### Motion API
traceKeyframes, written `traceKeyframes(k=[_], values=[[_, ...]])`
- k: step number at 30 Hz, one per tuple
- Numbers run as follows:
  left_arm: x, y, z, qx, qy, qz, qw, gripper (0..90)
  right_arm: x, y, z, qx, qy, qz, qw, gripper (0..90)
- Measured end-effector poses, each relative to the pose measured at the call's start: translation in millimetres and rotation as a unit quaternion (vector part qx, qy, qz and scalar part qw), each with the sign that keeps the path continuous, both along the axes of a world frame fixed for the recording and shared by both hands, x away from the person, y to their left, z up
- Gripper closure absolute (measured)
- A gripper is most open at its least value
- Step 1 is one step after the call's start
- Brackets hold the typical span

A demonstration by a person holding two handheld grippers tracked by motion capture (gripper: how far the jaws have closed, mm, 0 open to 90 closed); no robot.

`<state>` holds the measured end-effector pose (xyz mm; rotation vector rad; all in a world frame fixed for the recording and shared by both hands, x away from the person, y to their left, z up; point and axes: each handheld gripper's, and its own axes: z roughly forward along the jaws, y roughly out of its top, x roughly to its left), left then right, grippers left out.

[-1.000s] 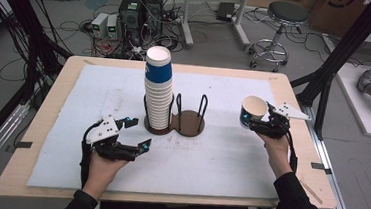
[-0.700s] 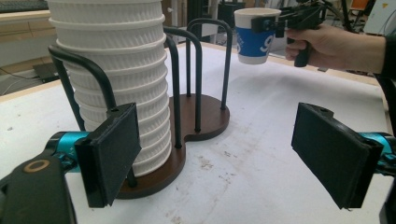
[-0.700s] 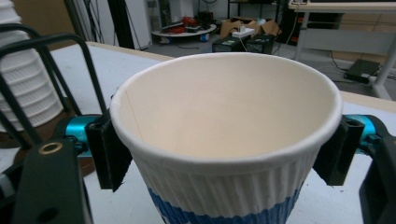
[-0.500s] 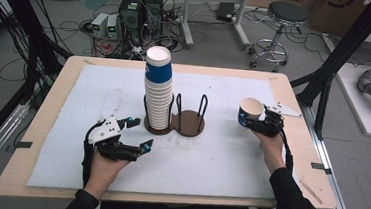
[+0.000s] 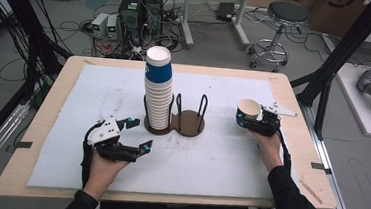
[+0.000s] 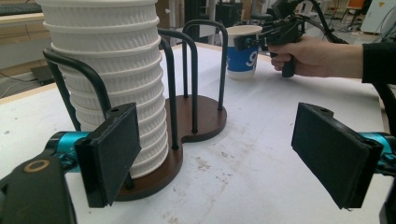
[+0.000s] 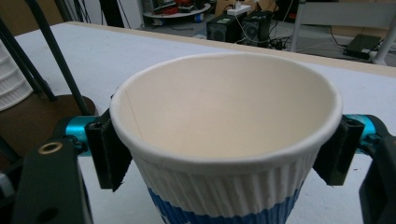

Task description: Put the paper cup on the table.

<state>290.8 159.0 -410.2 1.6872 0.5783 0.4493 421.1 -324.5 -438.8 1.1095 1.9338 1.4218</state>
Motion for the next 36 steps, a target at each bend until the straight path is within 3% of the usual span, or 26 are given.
traceKeyframes(k=[21,36], values=[[1.7,-4.6,0.8,0.002,-0.001,-0.004,1.0000,15.5,-8.0,-1.7,1.7,-0.024,0.022,-0.010,0.9994,18.7],[2.4,-7.5,1.0,0.005,-0.001,-0.009,0.9999,15.5,-11.1,-0.8,2.6,-0.041,0.022,-0.014,0.9988,16.5]])
